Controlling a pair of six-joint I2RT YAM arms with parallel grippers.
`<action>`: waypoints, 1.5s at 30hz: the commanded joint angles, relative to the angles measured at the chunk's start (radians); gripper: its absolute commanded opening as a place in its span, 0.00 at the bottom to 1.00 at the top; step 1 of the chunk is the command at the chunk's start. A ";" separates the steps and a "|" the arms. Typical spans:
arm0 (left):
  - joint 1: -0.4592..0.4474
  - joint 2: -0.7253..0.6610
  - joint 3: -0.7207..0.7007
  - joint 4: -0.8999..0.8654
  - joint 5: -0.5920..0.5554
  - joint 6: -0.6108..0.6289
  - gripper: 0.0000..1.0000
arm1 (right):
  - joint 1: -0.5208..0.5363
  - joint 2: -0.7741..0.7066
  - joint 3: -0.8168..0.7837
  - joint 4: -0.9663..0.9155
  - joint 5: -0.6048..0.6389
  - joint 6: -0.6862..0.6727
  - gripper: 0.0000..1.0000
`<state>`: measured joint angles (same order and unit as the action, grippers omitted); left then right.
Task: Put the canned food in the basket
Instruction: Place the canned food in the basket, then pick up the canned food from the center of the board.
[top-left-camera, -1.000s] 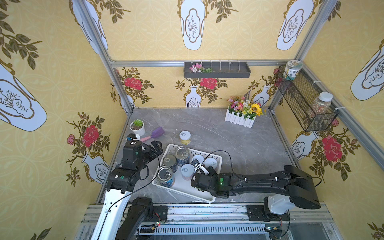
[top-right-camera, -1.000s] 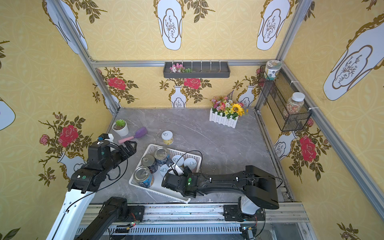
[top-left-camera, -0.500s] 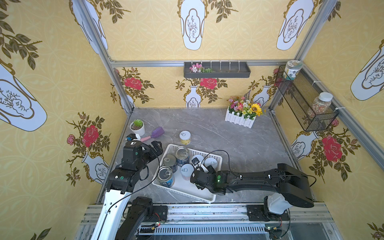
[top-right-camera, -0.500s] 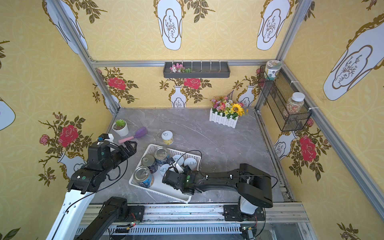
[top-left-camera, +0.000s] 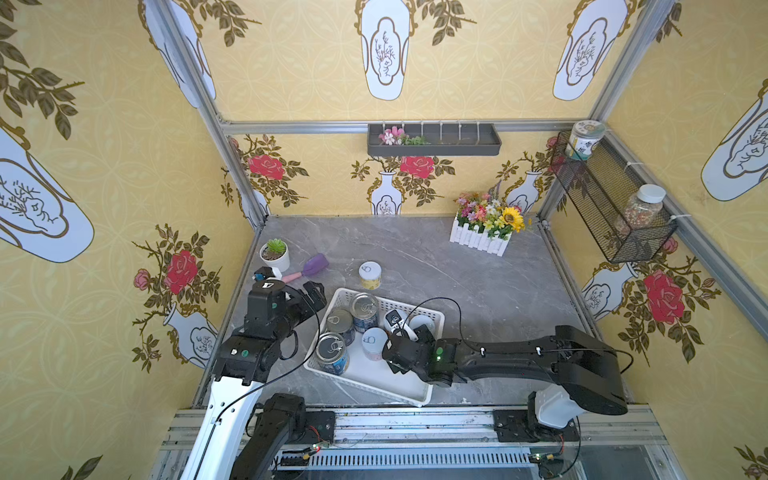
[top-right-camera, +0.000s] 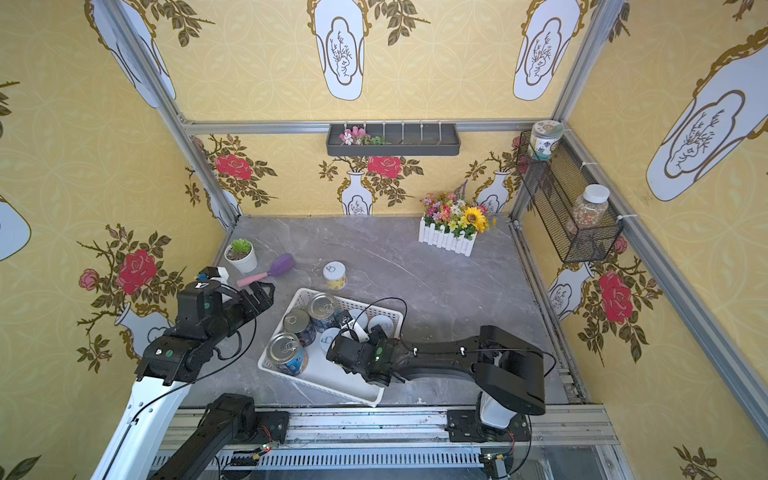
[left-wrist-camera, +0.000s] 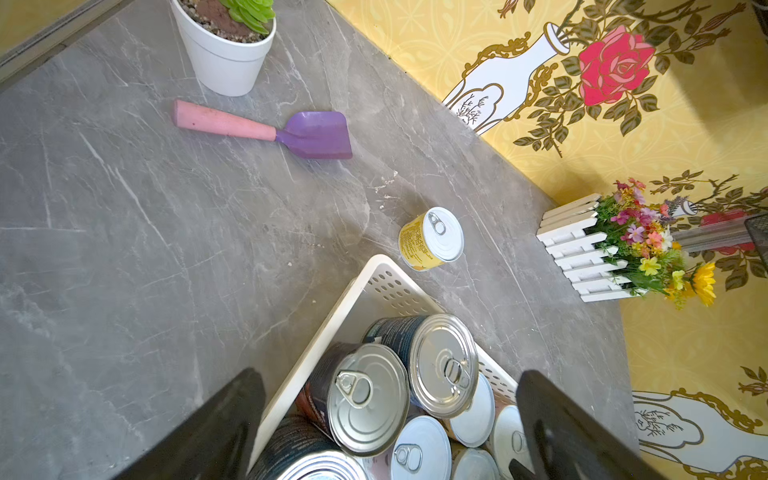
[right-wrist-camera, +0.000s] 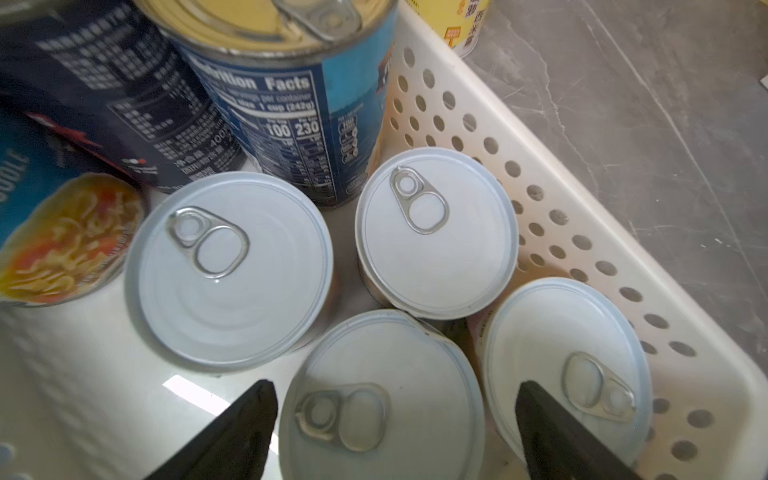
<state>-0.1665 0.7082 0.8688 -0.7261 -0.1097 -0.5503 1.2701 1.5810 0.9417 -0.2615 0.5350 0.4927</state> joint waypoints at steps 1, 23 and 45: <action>0.001 0.026 0.000 0.026 0.038 0.021 1.00 | 0.013 -0.078 0.002 0.036 0.062 -0.034 0.96; -0.083 0.772 0.631 -0.155 0.141 0.003 1.00 | -0.564 -0.545 -0.194 0.163 -0.232 -0.120 0.97; -0.216 1.454 1.187 -0.467 -0.033 0.072 1.00 | -0.648 -0.605 -0.259 0.094 -0.229 -0.173 0.97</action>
<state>-0.3820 2.1471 2.0586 -1.1625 -0.1360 -0.4973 0.6224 0.9768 0.6823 -0.1864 0.3134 0.3321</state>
